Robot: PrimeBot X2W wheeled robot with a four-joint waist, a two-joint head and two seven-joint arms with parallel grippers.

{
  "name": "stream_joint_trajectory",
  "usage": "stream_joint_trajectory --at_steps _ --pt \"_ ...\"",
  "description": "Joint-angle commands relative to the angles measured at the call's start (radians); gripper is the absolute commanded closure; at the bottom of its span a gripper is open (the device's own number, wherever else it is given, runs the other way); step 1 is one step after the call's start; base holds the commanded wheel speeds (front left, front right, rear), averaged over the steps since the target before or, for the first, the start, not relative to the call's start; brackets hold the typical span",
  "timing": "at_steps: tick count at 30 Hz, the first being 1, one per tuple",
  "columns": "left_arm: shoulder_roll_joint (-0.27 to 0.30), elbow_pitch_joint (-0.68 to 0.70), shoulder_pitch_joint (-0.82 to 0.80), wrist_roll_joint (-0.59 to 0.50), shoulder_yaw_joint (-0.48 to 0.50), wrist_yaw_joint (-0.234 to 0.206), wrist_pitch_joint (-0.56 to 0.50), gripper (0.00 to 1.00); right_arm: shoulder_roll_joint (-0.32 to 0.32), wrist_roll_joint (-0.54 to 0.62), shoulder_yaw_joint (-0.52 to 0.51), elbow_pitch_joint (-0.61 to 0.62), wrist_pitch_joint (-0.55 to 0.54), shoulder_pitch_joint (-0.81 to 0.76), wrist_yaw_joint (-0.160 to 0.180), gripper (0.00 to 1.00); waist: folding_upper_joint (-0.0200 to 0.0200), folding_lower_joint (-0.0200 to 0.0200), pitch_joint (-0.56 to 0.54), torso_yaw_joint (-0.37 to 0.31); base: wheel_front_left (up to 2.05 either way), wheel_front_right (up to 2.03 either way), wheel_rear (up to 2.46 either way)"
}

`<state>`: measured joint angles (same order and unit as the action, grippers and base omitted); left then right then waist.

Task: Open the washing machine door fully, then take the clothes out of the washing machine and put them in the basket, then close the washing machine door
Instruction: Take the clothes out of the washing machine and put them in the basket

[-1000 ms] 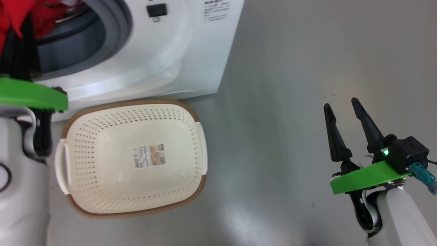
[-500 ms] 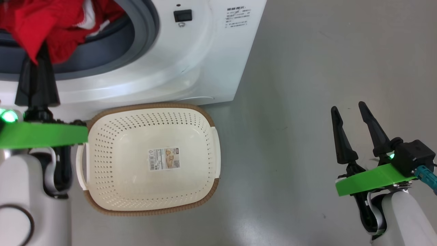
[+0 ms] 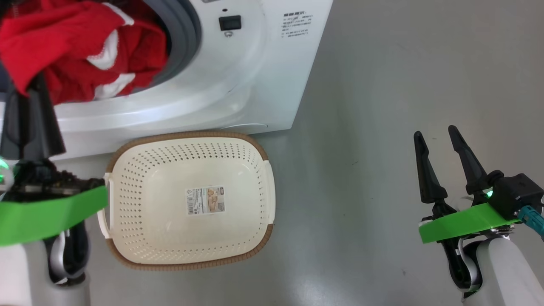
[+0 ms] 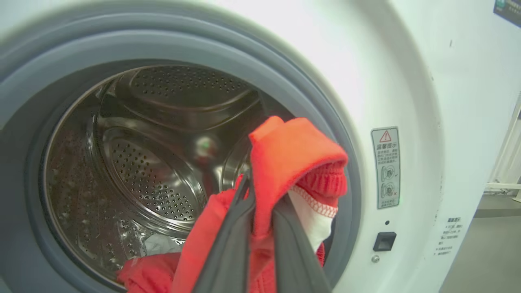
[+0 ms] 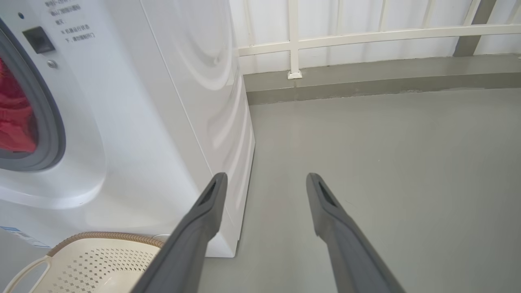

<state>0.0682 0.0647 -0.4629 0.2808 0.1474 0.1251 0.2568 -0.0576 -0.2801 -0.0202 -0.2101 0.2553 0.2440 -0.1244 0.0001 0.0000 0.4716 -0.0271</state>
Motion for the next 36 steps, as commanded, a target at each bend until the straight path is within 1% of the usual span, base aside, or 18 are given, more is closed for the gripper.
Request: stream_joint_trajectory --at_steps 1,6,13,23,34,35,36 --pt "0.014 0.068 0.034 -0.008 0.038 0.006 0.005 1.0 -0.003 0.005 0.02 0.025 0.006 -0.025 -0.006 0.0 -0.0001 0.0 -0.003 -0.003 0.0 0.0 0.0" --pt "0.003 0.112 0.063 -0.016 0.034 0.006 0.005 1.0 -0.002 0.005 0.019 0.028 0.006 -0.027 -0.006 0.0 -0.0001 0.0 -0.005 -0.004 0.0 0.0 0.0" --pt "-0.006 0.029 0.099 -0.012 0.032 0.006 0.005 1.0 -0.001 0.005 0.025 0.028 0.006 -0.025 -0.006 0.0 -0.0001 0.0 -0.003 -0.01 0.0 0.0 0.0" --pt "-0.016 -0.195 0.154 0.003 0.001 0.006 0.005 1.0 0.001 0.002 0.039 0.027 0.006 -0.027 -0.006 0.0 -0.0001 0.0 0.015 -0.016 0.0 0.0 0.0" --pt "-0.017 -0.445 0.098 0.0 -0.08 0.006 0.005 1.0 0.004 0.004 0.043 0.037 0.006 0.004 -0.006 0.0 -0.0001 0.0 0.086 -0.017 0.0 0.0 0.0" --pt "-0.017 -0.464 0.089 0.0 -0.083 0.006 0.005 0.96 0.004 0.005 0.043 0.038 0.006 0.006 -0.006 0.0 -0.0001 0.0 0.093 -0.017 0.0 0.0 0.0" --pt "-0.017 -0.483 0.079 -0.001 -0.086 0.006 0.005 0.89 0.004 0.005 0.042 0.04 0.006 0.009 -0.006 0.0 -0.0001 0.0 0.101 -0.017 0.0 0.0 0.0"
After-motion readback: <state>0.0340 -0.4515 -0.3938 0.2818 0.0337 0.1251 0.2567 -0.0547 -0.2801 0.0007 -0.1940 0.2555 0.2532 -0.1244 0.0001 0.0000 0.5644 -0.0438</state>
